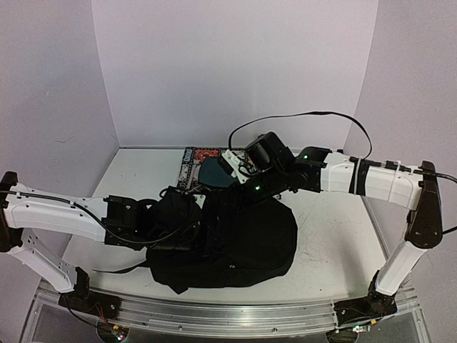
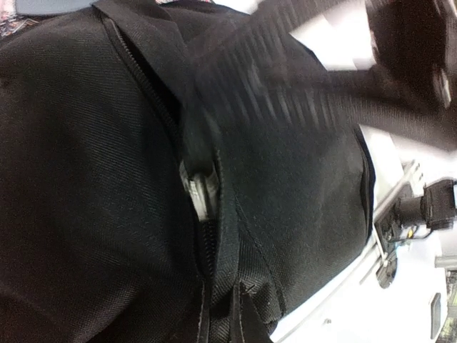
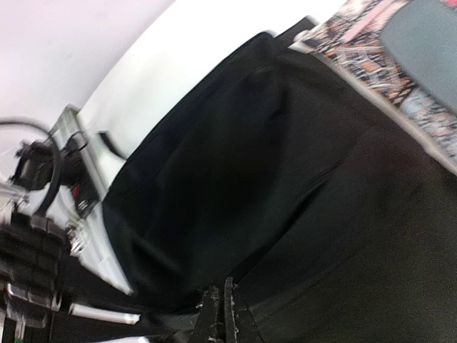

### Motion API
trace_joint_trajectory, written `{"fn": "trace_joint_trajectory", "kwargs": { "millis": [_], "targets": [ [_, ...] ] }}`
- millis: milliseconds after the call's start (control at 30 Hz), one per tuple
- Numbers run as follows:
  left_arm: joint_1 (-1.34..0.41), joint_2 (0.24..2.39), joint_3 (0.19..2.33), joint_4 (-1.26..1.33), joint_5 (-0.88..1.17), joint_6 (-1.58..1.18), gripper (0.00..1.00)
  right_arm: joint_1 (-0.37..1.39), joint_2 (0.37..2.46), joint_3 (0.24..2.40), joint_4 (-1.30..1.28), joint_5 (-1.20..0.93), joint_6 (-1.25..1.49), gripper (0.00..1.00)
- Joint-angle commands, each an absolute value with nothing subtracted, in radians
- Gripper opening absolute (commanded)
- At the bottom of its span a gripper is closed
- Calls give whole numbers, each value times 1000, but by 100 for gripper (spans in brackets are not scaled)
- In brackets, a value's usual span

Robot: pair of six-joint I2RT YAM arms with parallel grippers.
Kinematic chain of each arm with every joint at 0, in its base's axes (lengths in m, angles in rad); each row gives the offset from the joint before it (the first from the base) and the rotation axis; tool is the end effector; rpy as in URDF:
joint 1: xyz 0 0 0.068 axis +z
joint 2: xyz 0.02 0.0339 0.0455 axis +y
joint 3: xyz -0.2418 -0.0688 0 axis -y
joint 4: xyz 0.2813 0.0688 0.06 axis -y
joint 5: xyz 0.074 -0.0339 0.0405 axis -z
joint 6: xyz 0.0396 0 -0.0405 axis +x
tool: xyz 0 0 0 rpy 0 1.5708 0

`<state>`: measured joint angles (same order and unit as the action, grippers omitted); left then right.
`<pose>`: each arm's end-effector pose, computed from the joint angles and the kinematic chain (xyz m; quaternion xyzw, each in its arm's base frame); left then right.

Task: Pack the student bag
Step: Zip the lower front pocket of the student bag.

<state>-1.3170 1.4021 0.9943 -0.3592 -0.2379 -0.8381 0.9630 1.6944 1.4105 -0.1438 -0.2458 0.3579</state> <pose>0.0950 -0.3291 0.2173 0.1716 0.8988 -0.2904 0.2801 0.2428 0.3658 0.2856 -0.3120 0.7770 0.4108 0.3607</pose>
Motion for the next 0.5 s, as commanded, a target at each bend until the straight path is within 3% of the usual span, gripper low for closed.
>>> {"fn": "trace_joint_trajectory", "kwargs": {
  "millis": [0,467],
  "targets": [
    [-1331,1381,1011,-372,-58,-808,4,935,1697,1504,-107,-45,335,0],
    [-1338,1154,849,-460,-24,-874,5,835,1843,1664,-106,98,268,0]
  ]
}}
